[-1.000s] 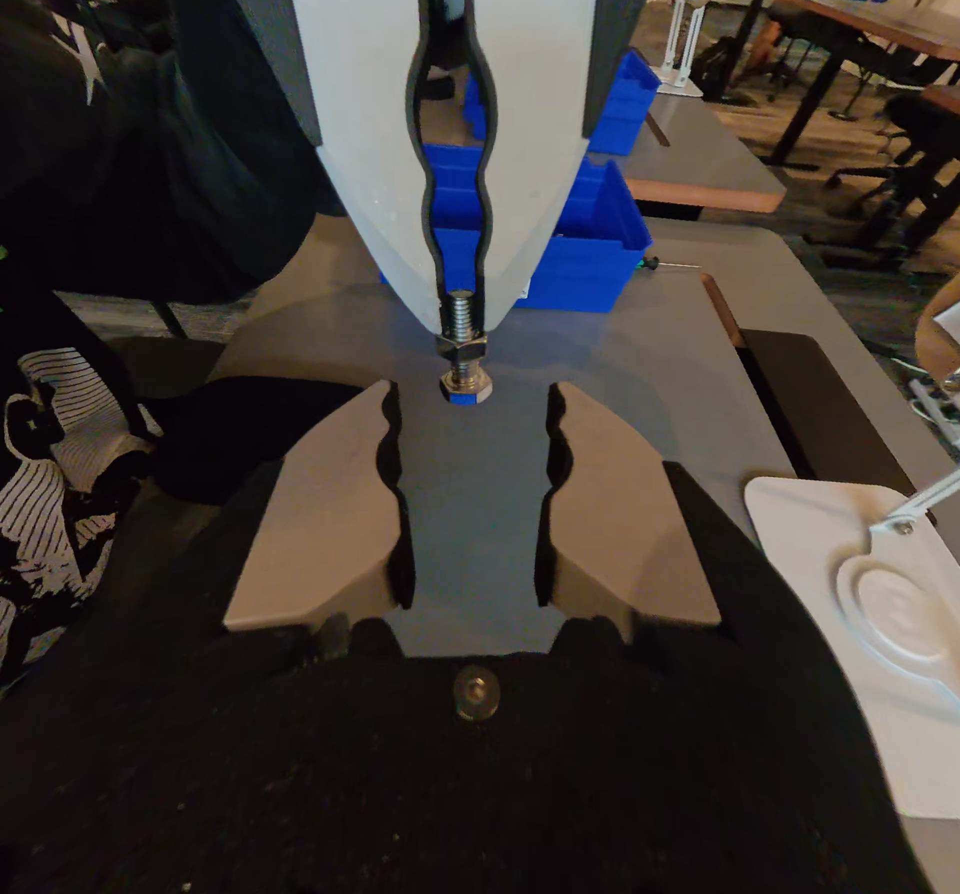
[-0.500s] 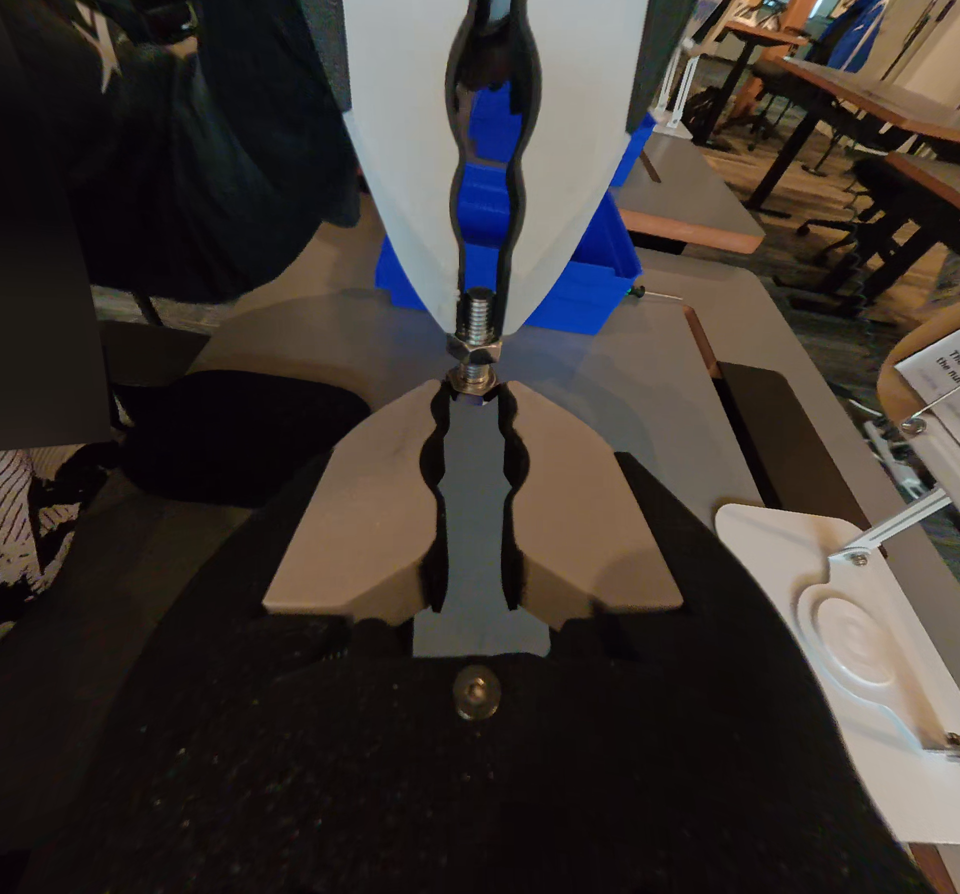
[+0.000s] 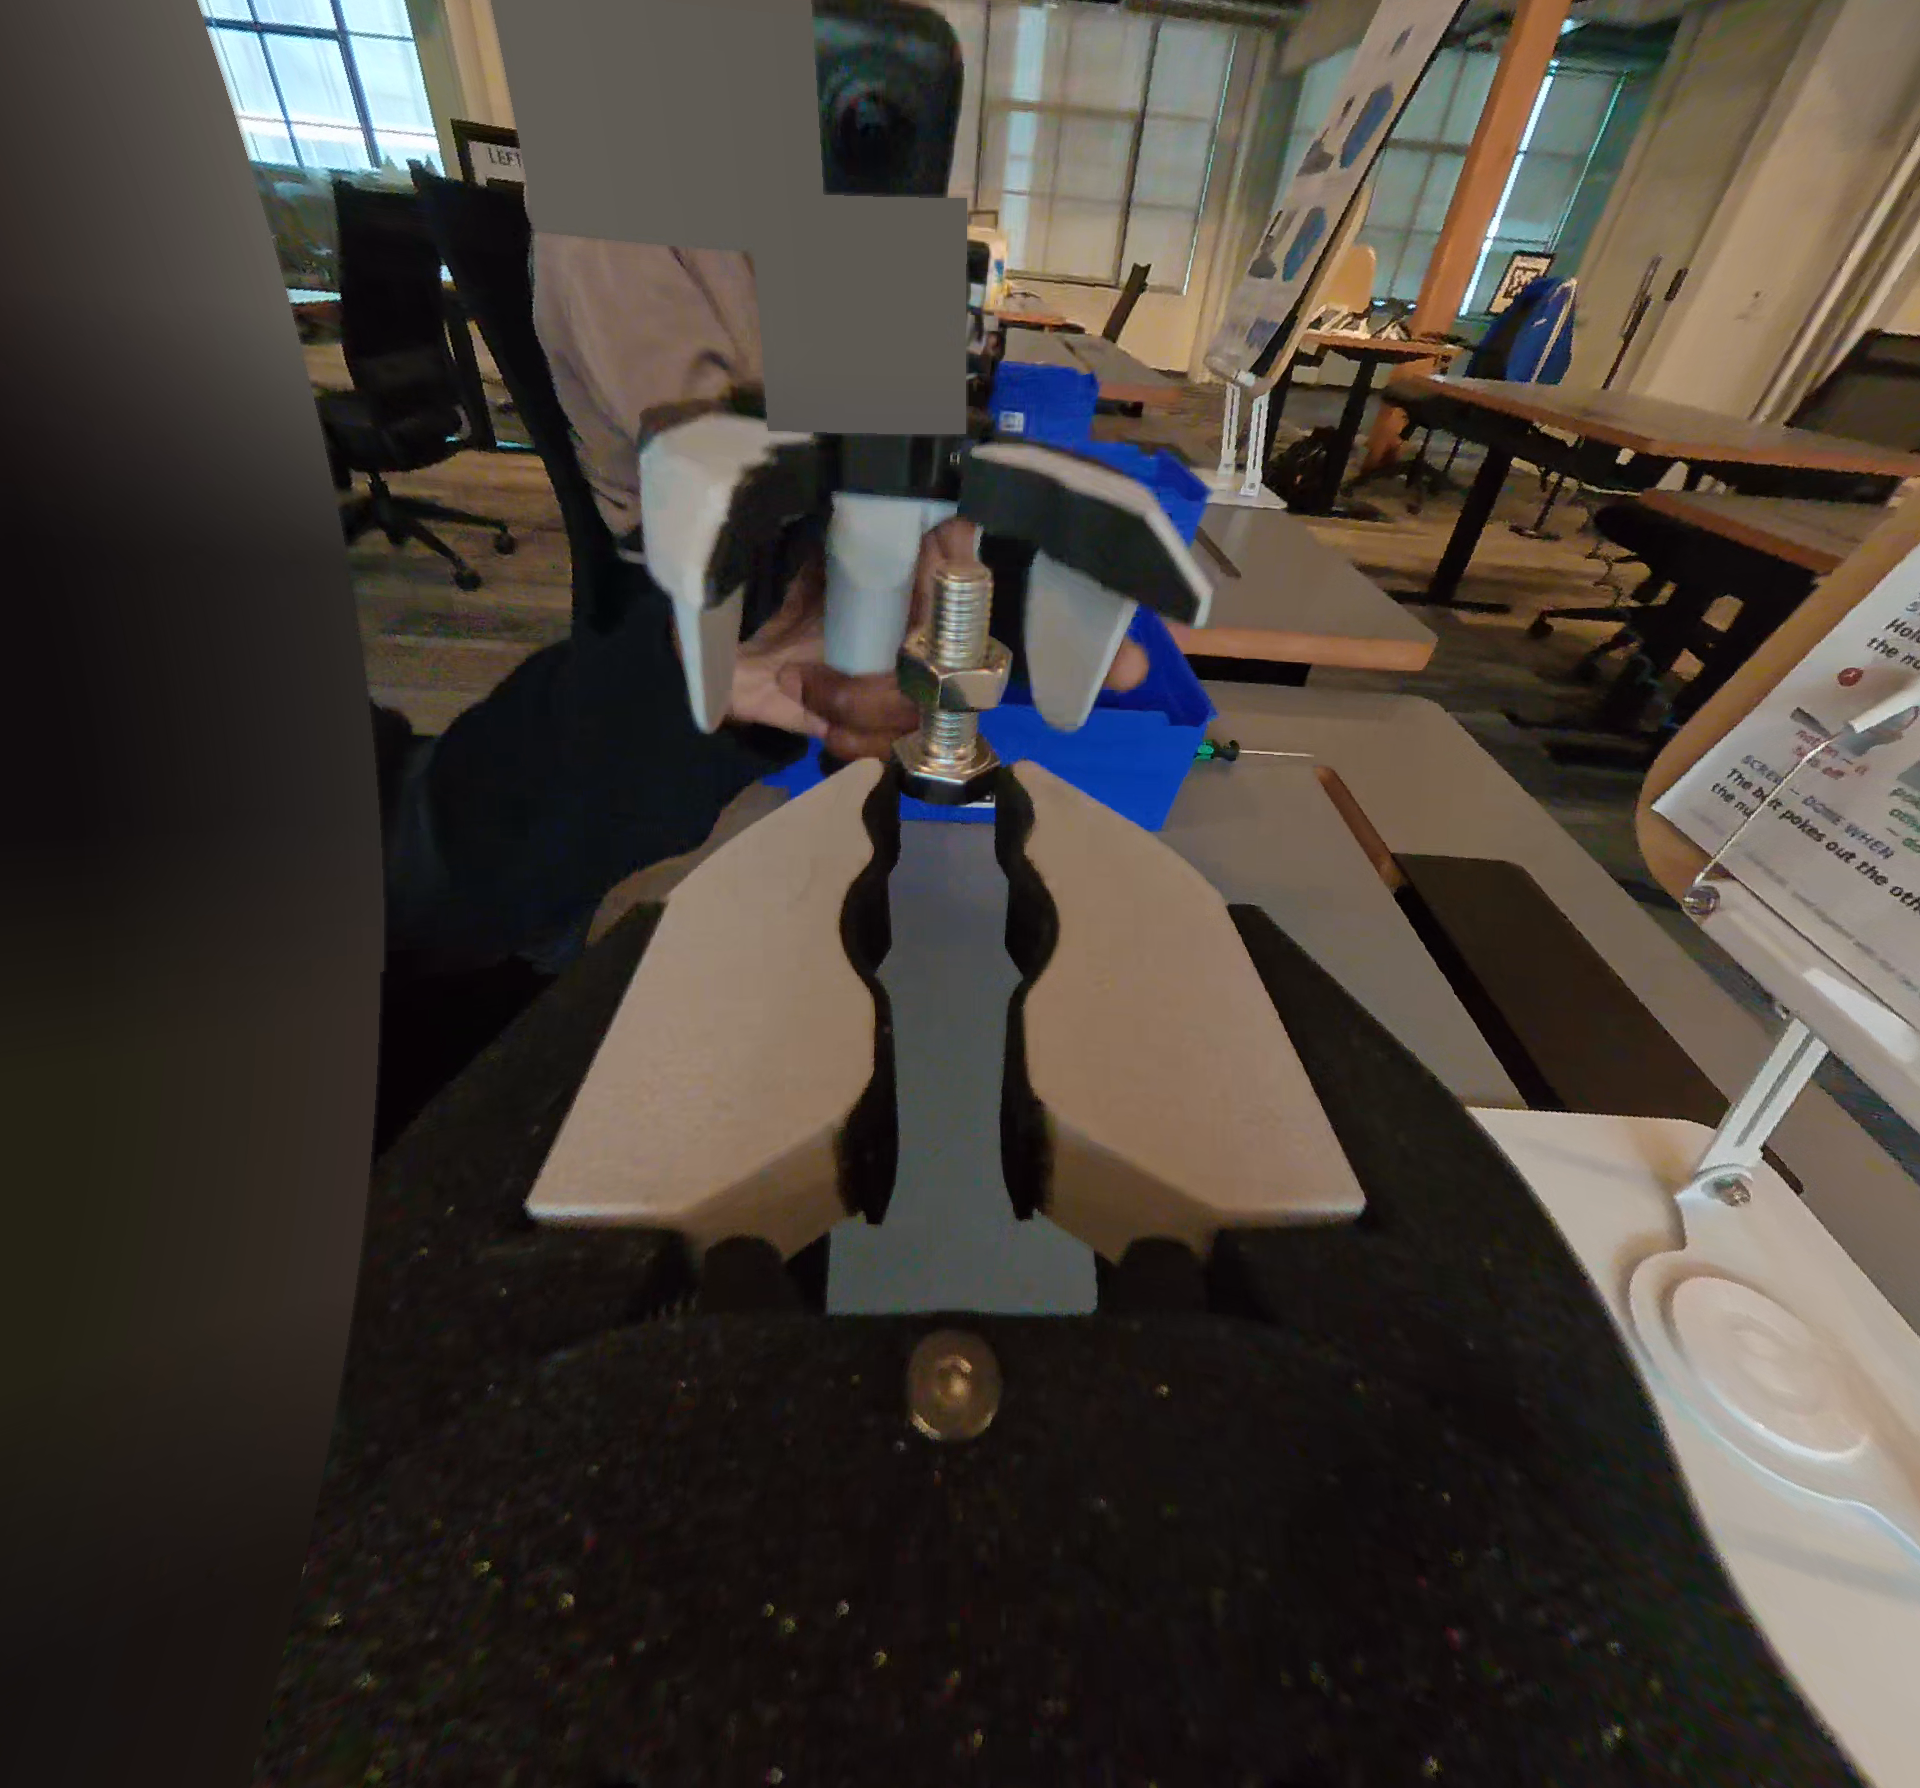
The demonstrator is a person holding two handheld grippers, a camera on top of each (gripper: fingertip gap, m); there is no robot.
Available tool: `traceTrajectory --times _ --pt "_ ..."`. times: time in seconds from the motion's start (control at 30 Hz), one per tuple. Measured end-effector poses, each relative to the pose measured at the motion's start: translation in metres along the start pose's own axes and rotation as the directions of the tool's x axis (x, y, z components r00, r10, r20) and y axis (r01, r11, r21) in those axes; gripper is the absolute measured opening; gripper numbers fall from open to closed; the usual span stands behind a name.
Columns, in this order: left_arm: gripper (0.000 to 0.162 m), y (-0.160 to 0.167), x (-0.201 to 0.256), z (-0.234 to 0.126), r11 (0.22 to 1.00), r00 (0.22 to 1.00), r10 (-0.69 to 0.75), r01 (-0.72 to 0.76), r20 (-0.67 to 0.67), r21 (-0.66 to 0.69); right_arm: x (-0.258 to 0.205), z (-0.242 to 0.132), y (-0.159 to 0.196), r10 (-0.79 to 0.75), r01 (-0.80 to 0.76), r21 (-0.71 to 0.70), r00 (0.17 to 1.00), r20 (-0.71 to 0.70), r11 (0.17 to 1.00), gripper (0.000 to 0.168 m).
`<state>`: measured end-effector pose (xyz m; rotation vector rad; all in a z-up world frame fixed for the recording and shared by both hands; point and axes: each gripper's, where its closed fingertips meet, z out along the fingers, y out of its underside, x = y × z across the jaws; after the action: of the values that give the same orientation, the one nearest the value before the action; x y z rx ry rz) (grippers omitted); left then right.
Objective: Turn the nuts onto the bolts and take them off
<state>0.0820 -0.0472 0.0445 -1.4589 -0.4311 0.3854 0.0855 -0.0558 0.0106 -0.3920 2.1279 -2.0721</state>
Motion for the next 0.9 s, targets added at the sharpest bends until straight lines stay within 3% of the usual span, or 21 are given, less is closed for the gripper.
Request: traceTrajectory --times 0.23,0.4,0.6,0.83,0.9 --pt "0.066 0.019 0.002 0.016 0.998 0.999 -0.018 0.016 -0.031 -0.062 -0.002 -0.002 -0.002 0.005 -0.005 0.009 1.0 0.017 1.0 0.017" --pt "0.039 0.014 0.005 0.013 0.999 0.998 -0.017 0.015 -0.055 -0.045 -0.005 0.001 0.0 0.007 -0.007 0.0 0.999 0.034 1.0 0.017" --pt "0.019 0.014 0.009 0.01 0.999 0.995 -0.025 0.021 -0.098 -0.037 -0.006 0.002 0.0 0.01 -0.01 0.004 0.999 0.041 1.0 0.017" --pt "0.018 0.02 0.014 0.01 0.997 0.994 0.014 -0.023 -0.111 -0.08 -0.011 -0.003 0.005 0.036 -0.032 -0.05 0.997 0.069 0.998 0.019" --pt "0.018 0.025 0.018 0.011 0.995 0.99 0.011 -0.024 -0.137 -0.096 -0.007 -0.015 0.012 0.034 -0.03 -0.113 0.999 0.032 0.993 0.035"
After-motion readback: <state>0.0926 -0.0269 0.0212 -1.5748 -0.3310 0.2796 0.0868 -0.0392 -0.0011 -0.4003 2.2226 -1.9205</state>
